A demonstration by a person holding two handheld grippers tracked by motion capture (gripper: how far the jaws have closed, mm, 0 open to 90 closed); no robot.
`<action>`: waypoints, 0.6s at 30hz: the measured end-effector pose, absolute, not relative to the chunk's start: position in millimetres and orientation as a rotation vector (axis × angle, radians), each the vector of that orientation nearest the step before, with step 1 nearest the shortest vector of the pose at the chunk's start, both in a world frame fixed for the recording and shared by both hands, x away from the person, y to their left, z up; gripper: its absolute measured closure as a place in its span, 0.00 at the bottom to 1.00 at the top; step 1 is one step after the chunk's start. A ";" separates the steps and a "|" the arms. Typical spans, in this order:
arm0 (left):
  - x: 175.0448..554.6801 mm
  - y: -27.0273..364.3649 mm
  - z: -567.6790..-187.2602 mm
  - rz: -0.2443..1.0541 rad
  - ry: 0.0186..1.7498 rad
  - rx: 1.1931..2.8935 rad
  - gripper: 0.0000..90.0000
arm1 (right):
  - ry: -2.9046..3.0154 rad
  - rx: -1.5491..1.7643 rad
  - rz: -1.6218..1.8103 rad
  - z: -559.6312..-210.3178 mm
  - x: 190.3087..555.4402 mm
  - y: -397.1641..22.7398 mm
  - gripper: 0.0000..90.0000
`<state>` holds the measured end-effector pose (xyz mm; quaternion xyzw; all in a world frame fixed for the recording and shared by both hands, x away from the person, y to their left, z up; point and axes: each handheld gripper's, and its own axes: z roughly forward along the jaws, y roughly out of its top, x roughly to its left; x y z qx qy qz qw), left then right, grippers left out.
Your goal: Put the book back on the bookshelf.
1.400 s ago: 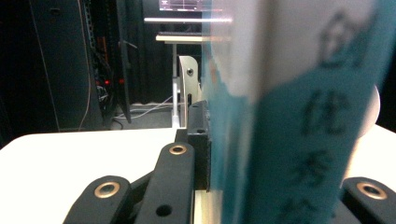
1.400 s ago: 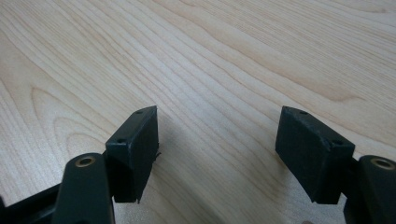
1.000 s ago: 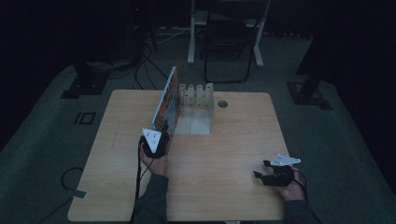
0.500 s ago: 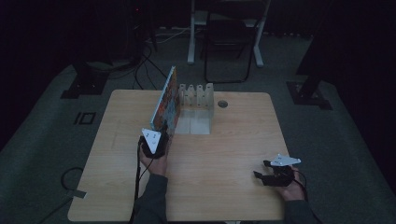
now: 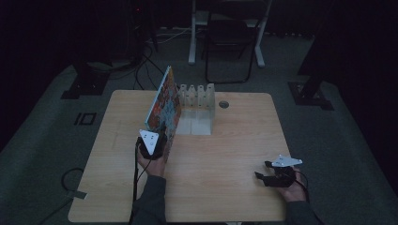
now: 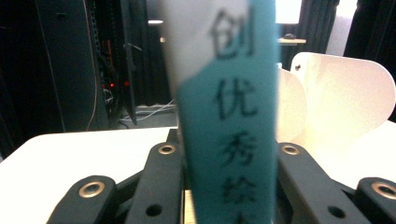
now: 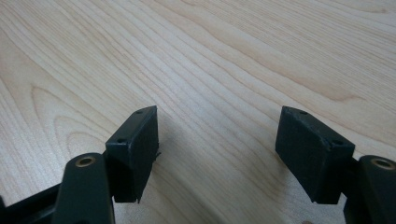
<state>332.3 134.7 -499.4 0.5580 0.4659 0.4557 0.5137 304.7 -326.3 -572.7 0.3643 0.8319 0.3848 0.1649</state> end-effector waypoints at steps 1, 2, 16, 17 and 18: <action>332.2 135.1 -499.4 1.094 1.117 1.343 0.82 | 2.370 1.039 1.096 -572.7 304.7 -326.3 0.33; 332.1 135.2 -499.5 1.094 1.116 1.343 0.81 | 2.370 1.038 1.096 -572.7 304.7 -326.3 0.33; 330.9 141.4 -497.7 1.038 1.080 1.374 0.61 | 2.370 1.038 1.096 -572.7 304.7 -326.3 0.33; 330.3 141.8 -497.5 1.037 1.081 1.377 0.58 | 2.370 1.037 1.096 -572.7 304.7 -326.3 0.33; 329.9 142.6 -497.3 1.022 1.077 1.377 0.56 | 2.370 1.037 1.096 -572.7 304.7 -326.3 0.33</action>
